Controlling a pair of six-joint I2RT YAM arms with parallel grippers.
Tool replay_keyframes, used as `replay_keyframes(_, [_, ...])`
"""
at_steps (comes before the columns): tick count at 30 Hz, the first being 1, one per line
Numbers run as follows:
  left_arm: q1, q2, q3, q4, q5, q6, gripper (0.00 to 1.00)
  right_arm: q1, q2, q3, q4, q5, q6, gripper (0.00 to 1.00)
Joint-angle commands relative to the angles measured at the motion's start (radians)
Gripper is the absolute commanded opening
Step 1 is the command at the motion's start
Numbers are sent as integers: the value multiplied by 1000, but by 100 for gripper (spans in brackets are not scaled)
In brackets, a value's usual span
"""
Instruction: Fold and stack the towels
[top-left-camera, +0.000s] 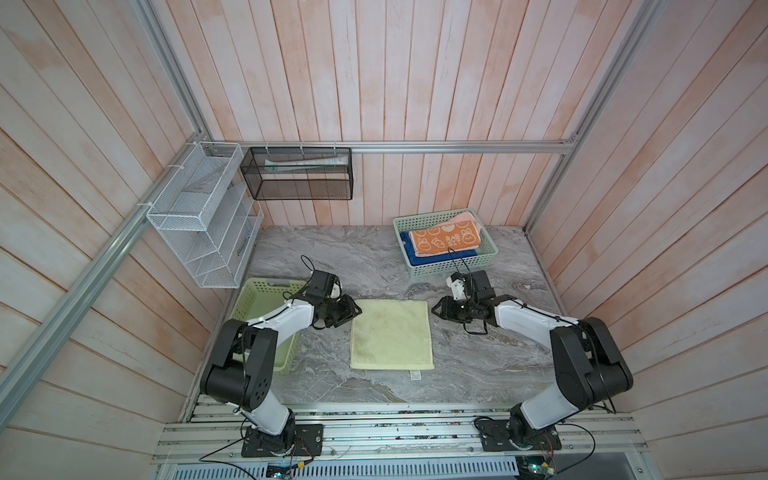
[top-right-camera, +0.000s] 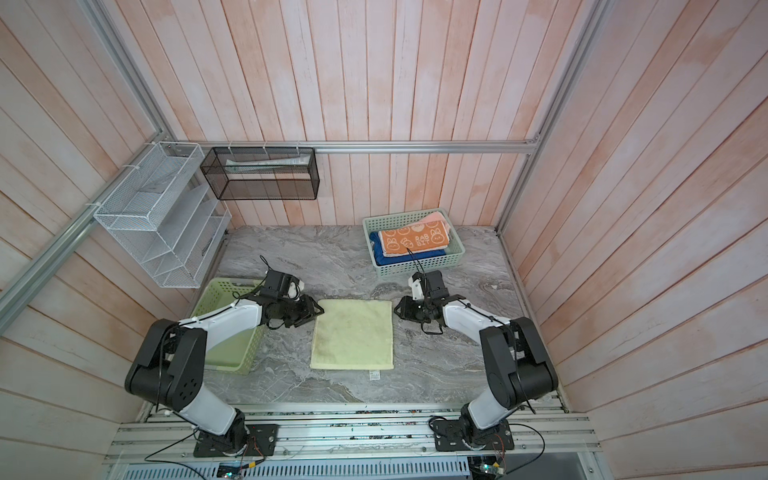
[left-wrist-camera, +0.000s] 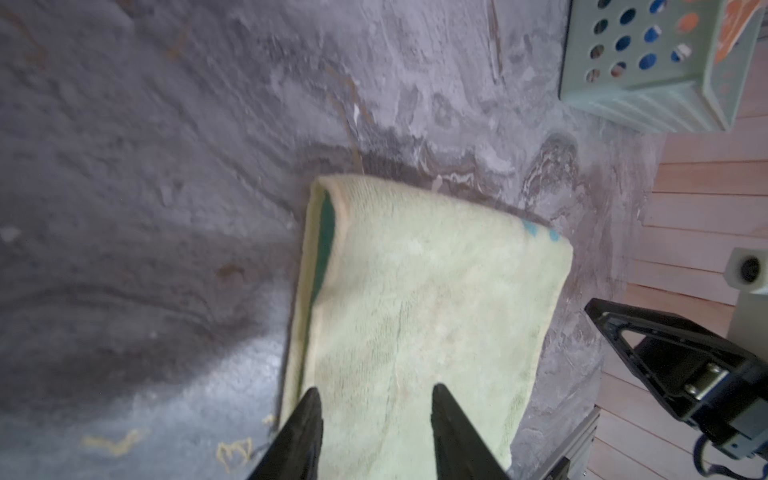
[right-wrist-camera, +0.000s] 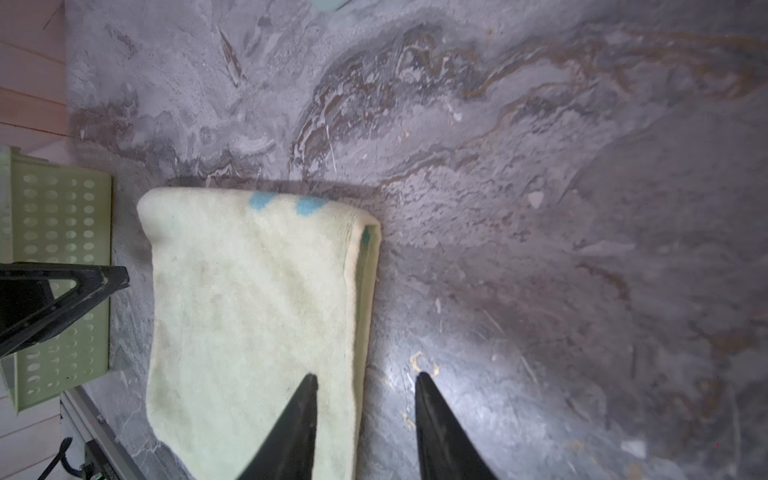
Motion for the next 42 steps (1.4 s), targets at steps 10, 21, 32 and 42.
replay_keyframes(10, [54,192,113,72,53,48,49,0,238,142,59,-89,0,42])
replay_keyframes(21, [61,256,148,161,152,67,41,0,328,224,74,-101,-41,31])
replay_keyframes(32, [72,202,142,264,220,80,0,0,207,245,59,-13,-133,0])
replay_keyframes(42, [76,78,57,308,252,90,0,6,56,143,67,13,-170,0])
